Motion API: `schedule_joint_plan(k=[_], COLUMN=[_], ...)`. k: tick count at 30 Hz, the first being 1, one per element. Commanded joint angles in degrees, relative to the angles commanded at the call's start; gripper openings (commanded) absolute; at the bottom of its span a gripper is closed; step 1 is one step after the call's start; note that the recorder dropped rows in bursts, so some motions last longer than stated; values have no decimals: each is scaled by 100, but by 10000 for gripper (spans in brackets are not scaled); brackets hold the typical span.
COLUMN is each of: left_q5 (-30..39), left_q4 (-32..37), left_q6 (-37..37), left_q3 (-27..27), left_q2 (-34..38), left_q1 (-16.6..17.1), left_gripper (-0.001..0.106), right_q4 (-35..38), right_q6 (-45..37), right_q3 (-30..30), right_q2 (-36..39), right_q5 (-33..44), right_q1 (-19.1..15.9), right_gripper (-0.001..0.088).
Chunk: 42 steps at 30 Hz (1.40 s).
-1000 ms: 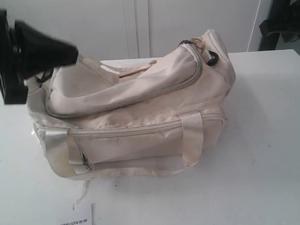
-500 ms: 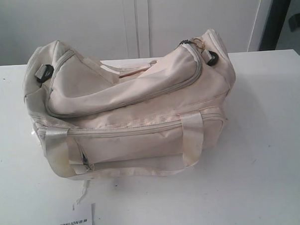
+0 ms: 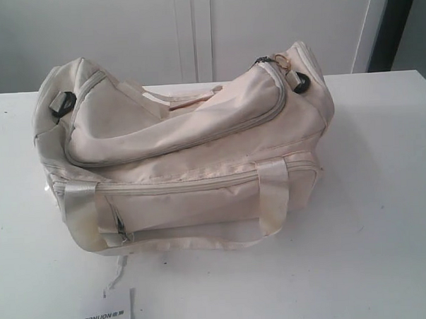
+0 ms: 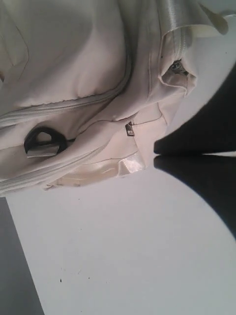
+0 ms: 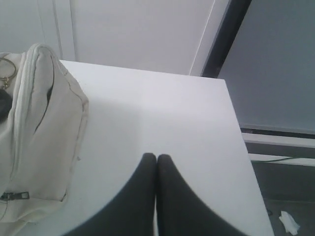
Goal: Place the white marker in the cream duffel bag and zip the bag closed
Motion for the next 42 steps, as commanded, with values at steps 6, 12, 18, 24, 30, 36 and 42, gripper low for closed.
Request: schedule_joint_plan(k=[6,12,18,24,30,36,42], left_q5=[-334,-791,-917,-852,-779,-646,-630], left_q4=[29,29,29,29,29,29,29], left_q6=[-13,-122,-413,-424,-436,-507,-532], left_q3=[355,786,1132,1364,1424,1424,1424], left_q2=[-624,-1113,-1502,-2003,-2505,-2916,-3230], left_q1=[0,0,0,0,0,0,0], left_gripper=[0,0,0,0,0,0,0], right_q4=[0,0,0,0,0,0,0], right_q6=[0,0,0,0,0,0,0], right_q3=[571,1055,1364,1727,1850,2018,2213], right_q2=[-690,-1355,-1800,-2238,-2641,-2954,-3187], right_q5=[-665,-1138,-1279,-1361,-1401,-1416,-1394], right_q1=[0,0,0,0,0,0,0], right_gripper=[0,0,0,0,0,0,0])
